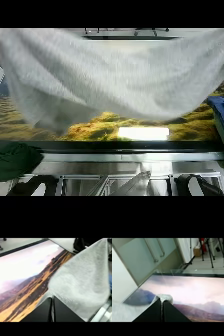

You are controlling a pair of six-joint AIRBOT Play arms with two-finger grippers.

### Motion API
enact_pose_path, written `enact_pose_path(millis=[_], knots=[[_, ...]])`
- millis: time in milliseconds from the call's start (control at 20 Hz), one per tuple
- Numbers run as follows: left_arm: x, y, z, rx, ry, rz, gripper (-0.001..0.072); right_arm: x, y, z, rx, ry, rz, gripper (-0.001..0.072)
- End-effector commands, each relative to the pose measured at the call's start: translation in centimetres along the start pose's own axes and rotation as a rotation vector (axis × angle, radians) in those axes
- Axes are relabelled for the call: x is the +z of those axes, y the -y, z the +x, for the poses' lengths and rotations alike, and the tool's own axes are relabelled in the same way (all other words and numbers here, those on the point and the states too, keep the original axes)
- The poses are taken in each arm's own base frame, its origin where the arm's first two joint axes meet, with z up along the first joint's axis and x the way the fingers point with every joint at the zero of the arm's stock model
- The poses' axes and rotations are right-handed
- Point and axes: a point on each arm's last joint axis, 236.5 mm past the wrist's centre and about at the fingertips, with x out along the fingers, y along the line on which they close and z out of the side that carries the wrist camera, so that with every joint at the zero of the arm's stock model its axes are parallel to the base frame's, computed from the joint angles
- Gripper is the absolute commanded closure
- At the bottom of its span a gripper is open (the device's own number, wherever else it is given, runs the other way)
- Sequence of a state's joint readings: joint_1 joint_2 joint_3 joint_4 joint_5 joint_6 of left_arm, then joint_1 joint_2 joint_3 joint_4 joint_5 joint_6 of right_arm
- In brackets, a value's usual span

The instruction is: Fold the shirts.

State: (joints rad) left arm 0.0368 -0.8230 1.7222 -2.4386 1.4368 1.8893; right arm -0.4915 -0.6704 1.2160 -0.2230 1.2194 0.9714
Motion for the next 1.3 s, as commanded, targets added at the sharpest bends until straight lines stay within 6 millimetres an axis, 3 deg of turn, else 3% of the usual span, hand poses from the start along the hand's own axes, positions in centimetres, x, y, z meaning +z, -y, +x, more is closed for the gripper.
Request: enact_pose_path(millis=[0, 100, 350, 500, 550, 650, 700, 850, 950, 1050, 1250], knots=[[-4.5, -3.0, 2.1, 0.035, -0.096, -0.104, 0.0685, -2.6, 1.1, 1.9, 0.051, -0.089, 0.07, 0.0697], [-8.5, -6.6, 5.5, 0.029, -0.196, -0.209, 0.0685, -7.0, 3.6, 4.1, 0.049, -0.215, 0.169, 0.0697], [-19.7, -15.1, 13.9, 0.0, -0.444, -0.438, 0.0686, -23.1, 13.7, 8.7, -0.089, -0.512, 0.483, 0.0697], [-25.6, -18.6, 17.9, -0.015, -0.547, -0.586, 0.0688, -28.9, 21.2, 9.8, -0.244, -0.54, 0.631, 0.0697], [-26.7, -19.2, 18.7, -0.027, -0.562, -0.631, 0.0672, -29.8, 22.7, 9.9, -0.263, -0.544, 0.657, 0.0685], [-27.8, -20.1, 19.0, -0.058, -0.605, -0.675, 0.0121, -30.0, 24.3, 9.8, -0.262, -0.548, 0.678, 0.039], [-27.7, -20.2, 18.6, -0.078, -0.634, -0.703, -0.001, -29.5, 24.7, 9.5, -0.26, -0.541, 0.669, 0.0387], [-27.4, -21.3, 16.1, -0.074, -0.711, -0.761, -0.0012, -27.5, 25.8, 7.3, -0.271, -0.518, 0.631, 0.0387], [-28.5, -21.2, 14.1, -0.042, -0.767, -0.791, -0.0012, -27.5, 25.7, 5.0, -0.278, -0.565, 0.61, 0.0387], [-30.3, -19.1, 12.8, -0.049, -0.799, -0.834, -0.0011, -29.2, 24.9, 3.2, -0.278, -0.642, 0.613, 0.0386], [-36.7, -13.9, 11.7, -0.025, -0.847, -0.929, -0.001, -35.0, 24.3, 1.8, -0.325, -0.724, 0.688, 0.0386]])
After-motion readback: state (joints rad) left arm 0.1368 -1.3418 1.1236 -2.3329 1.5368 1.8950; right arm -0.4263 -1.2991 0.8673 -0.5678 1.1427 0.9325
